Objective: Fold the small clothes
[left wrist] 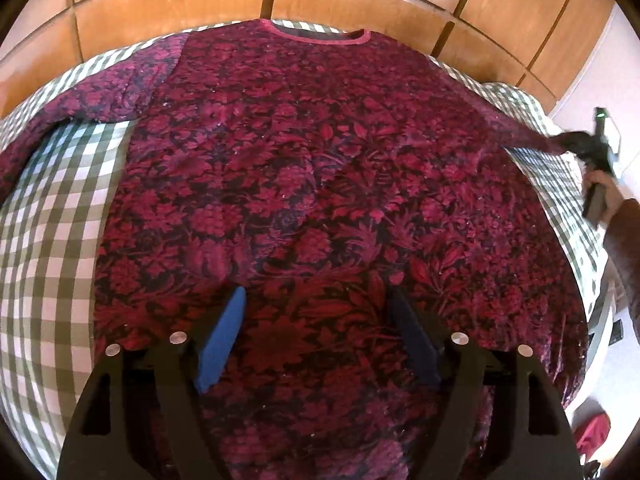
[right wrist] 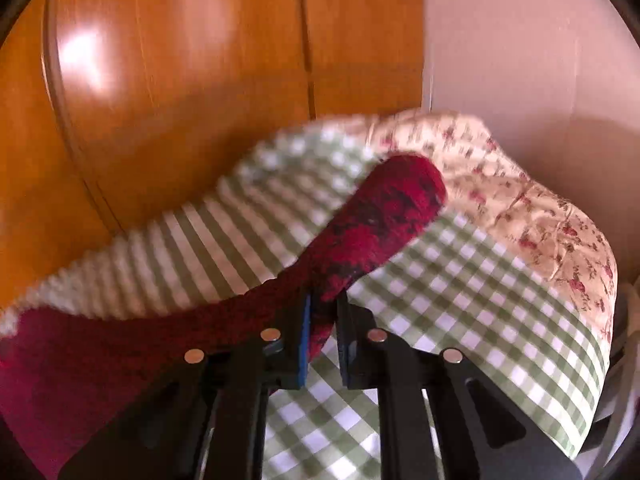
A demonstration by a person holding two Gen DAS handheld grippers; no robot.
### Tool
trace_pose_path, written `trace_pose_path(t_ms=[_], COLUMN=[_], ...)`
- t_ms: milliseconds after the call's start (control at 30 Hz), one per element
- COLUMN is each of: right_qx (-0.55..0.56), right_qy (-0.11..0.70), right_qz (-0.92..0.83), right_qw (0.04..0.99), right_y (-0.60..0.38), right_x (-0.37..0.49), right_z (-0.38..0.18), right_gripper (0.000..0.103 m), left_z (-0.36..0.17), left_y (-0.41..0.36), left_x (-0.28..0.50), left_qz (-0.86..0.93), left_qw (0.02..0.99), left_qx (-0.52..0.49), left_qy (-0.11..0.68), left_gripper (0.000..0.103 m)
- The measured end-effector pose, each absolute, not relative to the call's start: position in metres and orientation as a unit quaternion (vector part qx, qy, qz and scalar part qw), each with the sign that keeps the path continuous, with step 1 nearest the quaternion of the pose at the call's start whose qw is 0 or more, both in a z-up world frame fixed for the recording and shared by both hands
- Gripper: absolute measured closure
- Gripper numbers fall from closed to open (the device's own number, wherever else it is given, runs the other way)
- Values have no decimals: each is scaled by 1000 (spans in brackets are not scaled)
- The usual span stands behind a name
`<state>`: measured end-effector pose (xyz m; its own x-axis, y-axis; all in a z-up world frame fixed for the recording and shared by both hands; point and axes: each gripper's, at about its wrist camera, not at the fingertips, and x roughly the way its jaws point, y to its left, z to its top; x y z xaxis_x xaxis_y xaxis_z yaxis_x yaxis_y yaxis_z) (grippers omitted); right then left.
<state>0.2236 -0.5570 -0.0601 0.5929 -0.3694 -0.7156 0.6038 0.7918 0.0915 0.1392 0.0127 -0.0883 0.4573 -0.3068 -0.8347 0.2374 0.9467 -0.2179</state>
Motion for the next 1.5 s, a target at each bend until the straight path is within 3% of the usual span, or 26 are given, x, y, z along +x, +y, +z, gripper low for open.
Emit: trace_pose_path(t_ms=[33, 133, 300, 400, 767, 1067, 1167, 1200, 1233, 1500], right_qx=[183, 222, 242, 249, 190, 123, 109, 106, 102, 74], right_qy=[363, 360, 336, 329, 399, 430, 431, 432, 433, 440], right_qz=[-279, -279, -261, -215, 48, 48, 41, 40, 38, 23], right_qw=[870, 862, 872, 885, 896, 893, 895, 895, 895, 895], right_y=[-559, -558, -536, -500, -280, -215, -211, -208, -207, -200], right_x=[222, 202, 164, 153, 155, 168, 170, 170, 170, 174], right_z=[-69, -81, -58, -41, -48, -77, -83, -83, -84, -91], right_gripper=[65, 30, 10, 8, 8, 6, 5, 4, 4, 2], left_z=[-88, -83, -66, -63, -84, -90, -92, -91, -90, -24], left_y=[13, 21, 64, 110, 292, 409, 422, 424, 426, 444], left_x=[139, 140, 142, 145, 155, 161, 177, 185, 189, 233], left_qz=[-160, -167, -152, -90, 109, 210, 222, 217, 210, 242], left_qw=[853, 850, 851, 861, 825, 790, 797, 803, 806, 866], left_qx=[-34, -53, -145, -187, -368, -460, -429, -412, -403, -312], left_qy=[496, 497, 481, 464, 415, 347, 363, 373, 379, 306], left_gripper=[29, 29, 28, 20, 20, 22, 54, 82, 92, 94])
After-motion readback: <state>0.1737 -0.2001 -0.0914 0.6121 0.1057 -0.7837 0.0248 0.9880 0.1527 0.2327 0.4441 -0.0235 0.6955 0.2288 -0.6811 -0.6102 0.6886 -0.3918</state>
